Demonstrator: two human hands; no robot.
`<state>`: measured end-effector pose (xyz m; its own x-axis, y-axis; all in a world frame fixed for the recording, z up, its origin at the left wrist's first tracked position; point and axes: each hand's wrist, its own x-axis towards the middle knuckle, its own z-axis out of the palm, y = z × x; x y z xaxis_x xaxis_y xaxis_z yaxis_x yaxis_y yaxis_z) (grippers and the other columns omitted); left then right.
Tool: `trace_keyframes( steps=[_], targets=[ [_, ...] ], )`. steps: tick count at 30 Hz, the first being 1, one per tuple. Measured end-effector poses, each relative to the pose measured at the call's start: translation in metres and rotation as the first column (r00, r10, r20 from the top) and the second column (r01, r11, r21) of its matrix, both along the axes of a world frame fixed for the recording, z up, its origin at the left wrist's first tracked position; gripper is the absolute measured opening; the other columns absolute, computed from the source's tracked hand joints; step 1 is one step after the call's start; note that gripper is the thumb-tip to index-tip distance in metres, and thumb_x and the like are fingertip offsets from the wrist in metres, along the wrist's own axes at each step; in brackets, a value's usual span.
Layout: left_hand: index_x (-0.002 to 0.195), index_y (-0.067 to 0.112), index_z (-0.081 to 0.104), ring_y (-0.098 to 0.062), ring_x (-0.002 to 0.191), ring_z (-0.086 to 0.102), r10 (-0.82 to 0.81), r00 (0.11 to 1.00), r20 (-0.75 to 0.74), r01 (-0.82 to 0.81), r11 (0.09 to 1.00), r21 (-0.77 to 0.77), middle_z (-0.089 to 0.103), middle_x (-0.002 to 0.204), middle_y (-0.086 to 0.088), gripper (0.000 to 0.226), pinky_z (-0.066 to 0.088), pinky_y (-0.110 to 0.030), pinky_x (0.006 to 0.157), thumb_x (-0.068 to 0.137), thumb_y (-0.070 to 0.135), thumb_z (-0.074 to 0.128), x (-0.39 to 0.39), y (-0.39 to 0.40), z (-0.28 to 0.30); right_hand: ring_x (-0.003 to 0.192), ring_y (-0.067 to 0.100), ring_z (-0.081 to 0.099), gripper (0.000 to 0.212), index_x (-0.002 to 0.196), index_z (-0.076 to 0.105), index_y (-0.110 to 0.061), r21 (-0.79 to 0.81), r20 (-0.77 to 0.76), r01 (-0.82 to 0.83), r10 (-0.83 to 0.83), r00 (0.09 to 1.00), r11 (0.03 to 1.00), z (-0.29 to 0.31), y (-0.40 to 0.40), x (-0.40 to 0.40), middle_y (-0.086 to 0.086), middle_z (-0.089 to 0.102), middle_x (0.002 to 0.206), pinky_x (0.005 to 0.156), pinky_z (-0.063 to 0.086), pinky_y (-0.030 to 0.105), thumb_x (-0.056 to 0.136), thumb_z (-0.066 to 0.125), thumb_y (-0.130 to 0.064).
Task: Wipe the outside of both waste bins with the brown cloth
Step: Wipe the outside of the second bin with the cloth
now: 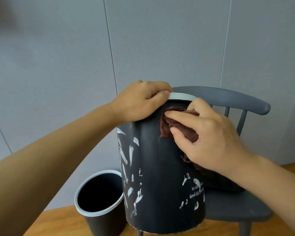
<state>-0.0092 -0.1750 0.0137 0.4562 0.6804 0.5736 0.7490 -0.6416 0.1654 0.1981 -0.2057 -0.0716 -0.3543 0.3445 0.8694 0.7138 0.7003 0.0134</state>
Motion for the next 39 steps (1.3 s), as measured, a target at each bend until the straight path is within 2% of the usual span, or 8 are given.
trace_keyframes(
  steps=[5, 9, 15, 18, 24, 28, 34, 39],
  targets=[
    [0.099, 0.035, 0.067, -0.015, 0.074, 0.059, 0.045, 0.999, 0.005, -0.046, 0.993, 0.112, 0.064, 0.075, 0.011, 0.027, 0.051, -0.034, 0.076, 0.101, 0.054, 0.047, -0.008, 0.007, -0.006, 0.083, 0.013, 0.052, 0.048, 0.139, 0.065, -0.02, -0.076, 0.2, -0.104, 0.117, 0.973, 0.992, -0.053, -0.026, 0.01, 0.003, 0.054, 0.105, 0.058, 0.054, 0.029, 0.094, 0.065, -0.036],
    [0.098, 0.034, 0.068, -0.019, 0.074, 0.059, 0.027, 1.0, 0.008, -0.028, 0.991, 0.134, 0.064, 0.075, 0.008, 0.027, 0.05, -0.032, 0.073, 0.101, 0.054, 0.049, -0.007, 0.007, -0.006, 0.082, 0.015, 0.056, 0.044, 0.135, 0.068, -0.023, -0.092, 0.263, -0.159, 0.178, 0.948, 0.983, -0.063, -0.033, 0.016, 0.002, 0.057, 0.102, 0.057, 0.057, 0.033, 0.093, 0.069, -0.035],
    [0.096, 0.035, 0.068, -0.018, 0.078, 0.062, -0.01, 1.0, 0.021, 0.007, 0.989, 0.145, 0.068, 0.081, 0.009, 0.028, 0.05, -0.032, 0.072, 0.1, 0.055, 0.049, -0.008, 0.007, -0.007, 0.085, 0.018, 0.059, 0.038, 0.128, 0.071, -0.036, -0.079, -0.114, -0.031, 0.021, 0.993, 0.996, -0.013, -0.003, 0.0, -0.004, 0.053, 0.104, 0.066, 0.056, 0.036, 0.092, 0.061, -0.042],
    [0.095, 0.038, 0.068, -0.013, 0.074, 0.06, -0.008, 0.999, 0.044, 0.001, 0.986, 0.167, 0.067, 0.079, 0.012, 0.028, 0.05, -0.034, 0.071, 0.099, 0.057, 0.049, -0.01, 0.01, -0.01, 0.09, 0.013, 0.058, 0.039, 0.13, 0.071, -0.036, -0.102, -0.181, -0.019, 0.0, 0.983, 0.995, -0.014, 0.0, -0.006, -0.007, 0.052, 0.106, 0.07, 0.055, 0.035, 0.092, 0.062, -0.041],
    [0.096, 0.031, 0.069, -0.014, 0.068, 0.054, 0.045, 0.996, 0.074, -0.059, 0.978, 0.201, 0.061, 0.07, 0.01, 0.032, 0.048, -0.034, 0.068, 0.098, 0.056, 0.049, -0.019, 0.019, -0.014, 0.073, 0.008, 0.05, 0.036, 0.123, 0.073, -0.03, -0.234, 0.127, -0.222, 0.256, 0.958, 0.947, -0.045, -0.031, -0.002, -0.007, 0.049, 0.095, 0.057, 0.049, 0.022, 0.089, 0.067, -0.037],
    [0.087, 0.028, 0.064, -0.017, 0.064, 0.049, 0.049, 0.999, 0.022, -0.052, 0.985, 0.163, 0.055, 0.065, 0.004, 0.031, 0.045, -0.034, 0.064, 0.098, 0.051, 0.046, -0.018, 0.015, -0.01, 0.072, 0.012, 0.05, 0.033, 0.122, 0.071, -0.032, -0.254, 0.232, -0.2, 0.261, 0.937, 0.946, -0.055, -0.04, -0.001, -0.006, 0.047, 0.093, 0.054, 0.051, 0.033, 0.091, 0.066, -0.04],
    [0.068, 0.016, 0.046, -0.016, 0.059, 0.042, 0.132, 0.976, -0.174, -0.115, 0.988, 0.106, 0.045, 0.058, -0.001, 0.033, 0.035, -0.034, 0.057, 0.089, 0.04, 0.041, 0.01, 0.011, 0.017, 0.074, 0.011, 0.046, 0.032, 0.119, 0.071, -0.029, -0.224, 0.29, -0.19, 0.251, 0.924, 0.956, -0.053, -0.045, -0.006, -0.006, 0.045, 0.092, 0.053, 0.05, 0.032, 0.09, 0.067, -0.04],
    [0.059, 0.018, 0.031, -0.013, 0.051, 0.037, 0.248, 0.963, -0.103, -0.206, 0.929, 0.307, 0.035, 0.049, 0.002, 0.058, 0.028, -0.034, 0.053, 0.095, 0.061, 0.043, 0.018, 0.023, -0.005, 0.073, 0.012, 0.056, 0.033, 0.121, 0.074, -0.03, -0.183, 0.035, -0.213, 0.223, 0.974, 0.96, -0.042, -0.037, 0.0, -0.007, 0.053, 0.095, 0.059, 0.053, 0.032, 0.091, 0.065, -0.039]
  ],
)
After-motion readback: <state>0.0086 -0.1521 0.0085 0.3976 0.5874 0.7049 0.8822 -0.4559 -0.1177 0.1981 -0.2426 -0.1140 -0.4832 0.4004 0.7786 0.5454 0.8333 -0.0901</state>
